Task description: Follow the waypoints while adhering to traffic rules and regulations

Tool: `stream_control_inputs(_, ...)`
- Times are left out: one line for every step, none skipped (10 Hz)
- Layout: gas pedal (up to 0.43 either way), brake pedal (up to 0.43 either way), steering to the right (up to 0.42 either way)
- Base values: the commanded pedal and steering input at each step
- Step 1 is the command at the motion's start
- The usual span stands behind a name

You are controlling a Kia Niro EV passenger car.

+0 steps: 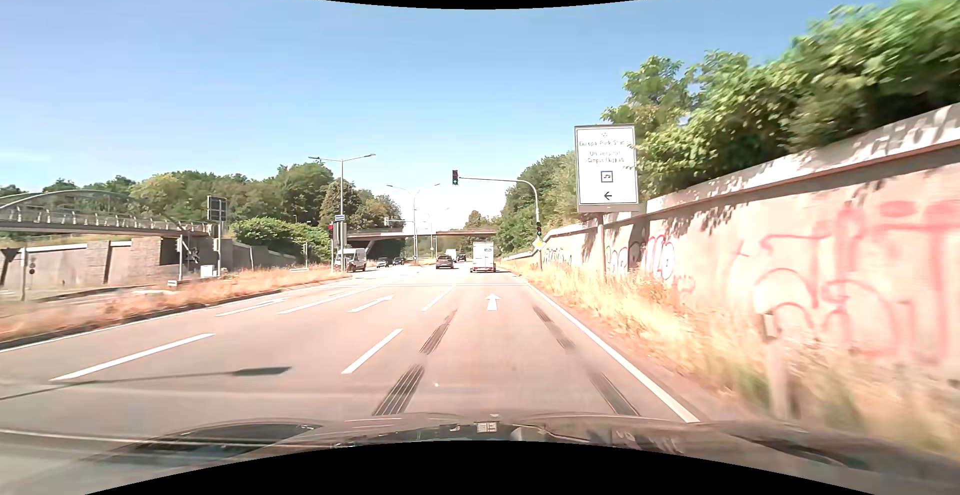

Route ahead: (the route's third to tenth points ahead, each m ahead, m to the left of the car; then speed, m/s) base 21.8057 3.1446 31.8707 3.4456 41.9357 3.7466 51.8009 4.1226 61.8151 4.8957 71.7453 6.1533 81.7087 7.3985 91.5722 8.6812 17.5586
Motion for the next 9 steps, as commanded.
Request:
stream_control_inputs(0.087, 0.000, -0.006)
stream_control_inputs(0.087, 0.000, -0.006)
stream_control_inputs(0.087, 0.000, -0.007)
stream_control_inputs(0.087, 0.000, -0.007)
stream_control_inputs(0.087, 0.000, -0.008)
stream_control_inputs(0.098, 0.000, -0.008)
stream_control_inputs(0.098, 0.000, -0.008)
stream_control_inputs(0.098, 0.000, -0.008)
stream_control_inputs(0.098, 0.000, -0.008)
